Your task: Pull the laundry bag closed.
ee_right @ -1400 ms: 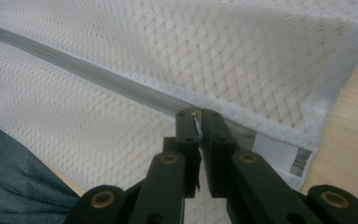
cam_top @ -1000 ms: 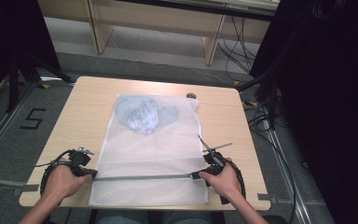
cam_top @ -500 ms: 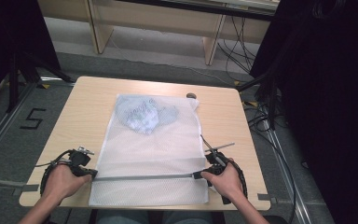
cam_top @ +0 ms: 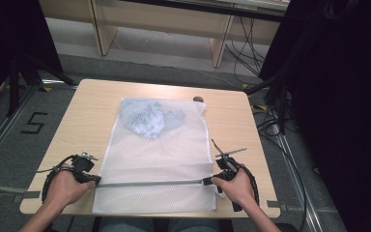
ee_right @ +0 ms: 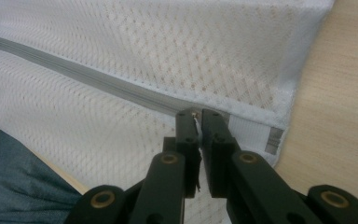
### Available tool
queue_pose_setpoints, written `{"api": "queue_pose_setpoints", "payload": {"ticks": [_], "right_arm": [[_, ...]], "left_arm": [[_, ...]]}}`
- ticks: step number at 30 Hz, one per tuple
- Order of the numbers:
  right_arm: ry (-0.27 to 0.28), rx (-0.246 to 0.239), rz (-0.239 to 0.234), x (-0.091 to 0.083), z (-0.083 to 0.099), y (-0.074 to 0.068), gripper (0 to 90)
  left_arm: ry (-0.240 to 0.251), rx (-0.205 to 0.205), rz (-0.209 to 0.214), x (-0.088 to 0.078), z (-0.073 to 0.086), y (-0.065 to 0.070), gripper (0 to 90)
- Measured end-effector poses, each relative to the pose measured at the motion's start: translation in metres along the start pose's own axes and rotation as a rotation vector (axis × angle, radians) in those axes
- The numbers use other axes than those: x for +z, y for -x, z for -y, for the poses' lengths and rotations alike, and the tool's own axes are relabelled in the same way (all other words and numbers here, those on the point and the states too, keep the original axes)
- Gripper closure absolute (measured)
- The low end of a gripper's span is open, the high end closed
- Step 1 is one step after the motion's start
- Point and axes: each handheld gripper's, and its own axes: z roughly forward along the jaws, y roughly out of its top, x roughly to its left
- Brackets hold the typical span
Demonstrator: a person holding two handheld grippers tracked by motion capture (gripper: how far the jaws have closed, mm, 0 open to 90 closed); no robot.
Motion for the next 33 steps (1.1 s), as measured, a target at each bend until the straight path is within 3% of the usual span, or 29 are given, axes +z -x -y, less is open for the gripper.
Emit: {"api": "queue_pose_setpoints", "payload": {"ticks": [1,2,3,4,6,8,9,10,12,13,14,19,22,24,25,26,27,30,31,32,33], "right_arm": [[-0.004,0.007,0.001,0.000,0.000,0.000,86.7],[-0.011,0.044,0.015,-0.002,0.000,-0.003,86.7],[-0.002,0.014,0.002,-0.001,0.000,0.000,86.7],[-0.002,0.014,0.002,-0.001,0.000,0.000,86.7],[0.016,-0.015,0.029,-0.001,0.000,0.004,86.7],[0.057,-0.069,0.017,0.000,0.000,0.010,86.7],[0.057,-0.069,0.017,0.000,0.000,0.010,86.7],[0.016,0.012,0.022,-0.004,0.001,0.006,86.7],[0.062,-0.064,0.023,-0.001,0.001,0.013,86.7],[0.062,-0.064,0.023,-0.001,0.001,0.013,86.7],[0.010,0.022,0.021,-0.006,0.002,0.009,86.8],[0.028,0.006,0.014,-0.006,0.003,0.012,86.7],[-0.006,0.071,0.026,-0.008,0.004,0.010,86.7],[0.049,-0.023,0.044,-0.005,0.004,0.018,86.7],[0.049,-0.023,0.044,-0.005,0.004,0.018,86.7],[0.006,0.052,0.035,-0.009,0.005,0.014,86.7],[-0.007,0.082,0.029,-0.010,0.005,0.013,86.8],[-0.007,0.081,0.029,-0.010,0.005,0.013,86.7],[0.029,0.012,0.034,-0.007,0.004,0.017,86.7],[0.027,0.013,0.035,-0.007,0.004,0.017,86.7],[0.029,0.013,0.036,-0.007,0.004,0.017,86.7]], "left_arm": [[0.000,0.002,-0.001,0.000,0.000,0.000,90.0],[0.000,0.002,-0.001,0.000,0.000,0.000,90.0],[0.000,0.002,-0.001,0.000,0.000,0.000,90.0],[0.000,0.002,-0.001,0.000,0.000,0.000,90.0],[-0.003,0.000,0.002,0.000,0.000,0.000,90.0],[0.000,-0.003,0.001,0.000,0.000,0.000,90.0],[0.000,-0.003,0.001,0.000,0.000,0.000,90.0],[0.004,-0.007,0.001,0.000,0.000,0.000,90.0],[-0.007,-0.002,-0.003,0.000,0.000,0.000,90.0],[-0.019,0.003,0.001,-0.001,-0.001,0.000,90.0],[-0.018,-0.003,0.003,-0.001,-0.001,0.000,90.0],[0.000,-0.004,0.001,0.000,0.000,0.000,90.0],[-0.013,0.002,0.001,-0.001,-0.001,0.000,90.0],[0.002,-0.009,0.001,0.000,0.000,0.000,90.0],[0.002,-0.009,0.001,0.000,0.000,0.000,90.0],[0.000,-0.003,0.001,0.000,0.000,0.000,90.0],[0.000,-0.004,0.001,0.000,0.000,0.000,90.0],[-0.005,-0.004,-0.003,0.000,0.000,0.000,90.0],[0.005,-0.019,-0.003,0.000,0.000,0.001,90.0],[0.005,-0.019,-0.003,0.000,0.000,0.001,90.0],[-0.026,-0.006,0.005,-0.001,-0.001,0.000,90.0]]}}
